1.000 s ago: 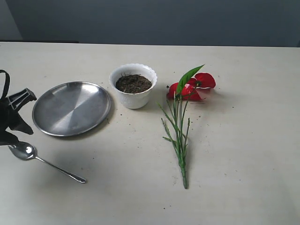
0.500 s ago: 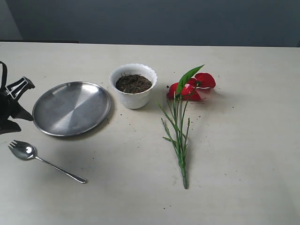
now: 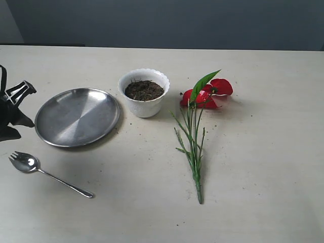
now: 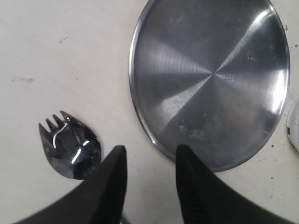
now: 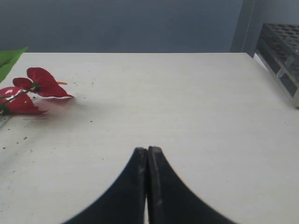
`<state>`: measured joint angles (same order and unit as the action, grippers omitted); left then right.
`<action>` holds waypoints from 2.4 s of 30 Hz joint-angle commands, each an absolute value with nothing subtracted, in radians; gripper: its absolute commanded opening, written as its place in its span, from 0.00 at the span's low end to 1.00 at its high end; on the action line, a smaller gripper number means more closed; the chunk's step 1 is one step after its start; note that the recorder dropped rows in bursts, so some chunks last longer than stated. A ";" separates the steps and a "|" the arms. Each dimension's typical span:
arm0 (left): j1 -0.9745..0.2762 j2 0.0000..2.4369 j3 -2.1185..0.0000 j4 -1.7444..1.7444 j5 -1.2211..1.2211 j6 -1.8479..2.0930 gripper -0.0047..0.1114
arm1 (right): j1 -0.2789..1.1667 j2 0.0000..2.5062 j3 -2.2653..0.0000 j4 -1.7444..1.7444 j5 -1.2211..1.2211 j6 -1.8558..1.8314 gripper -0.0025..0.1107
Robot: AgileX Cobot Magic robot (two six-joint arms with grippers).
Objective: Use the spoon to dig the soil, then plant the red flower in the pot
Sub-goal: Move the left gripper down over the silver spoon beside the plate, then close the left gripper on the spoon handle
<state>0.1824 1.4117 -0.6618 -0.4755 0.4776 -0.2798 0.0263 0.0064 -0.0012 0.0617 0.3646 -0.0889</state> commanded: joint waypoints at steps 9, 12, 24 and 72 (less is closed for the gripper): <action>0.177 1.414 -0.657 -0.417 0.364 -0.278 0.34 | 0.024 0.000 0.000 0.061 0.362 -0.091 0.02; 0.177 1.414 -0.657 -0.429 0.335 -0.278 0.34 | 0.024 0.000 0.000 0.061 0.362 -0.091 0.02; 0.177 1.435 -0.657 -0.524 0.394 -0.402 0.34 | 0.024 0.000 0.000 0.061 0.362 -0.091 0.02; -0.063 1.571 -0.599 -0.275 0.504 -1.233 0.34 | 0.024 0.000 0.000 0.061 0.362 -0.091 0.02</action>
<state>-0.0529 1.5651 -0.6068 -0.3217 0.4997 -1.1923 0.0263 0.0064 -0.0012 0.0617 0.3646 -0.0889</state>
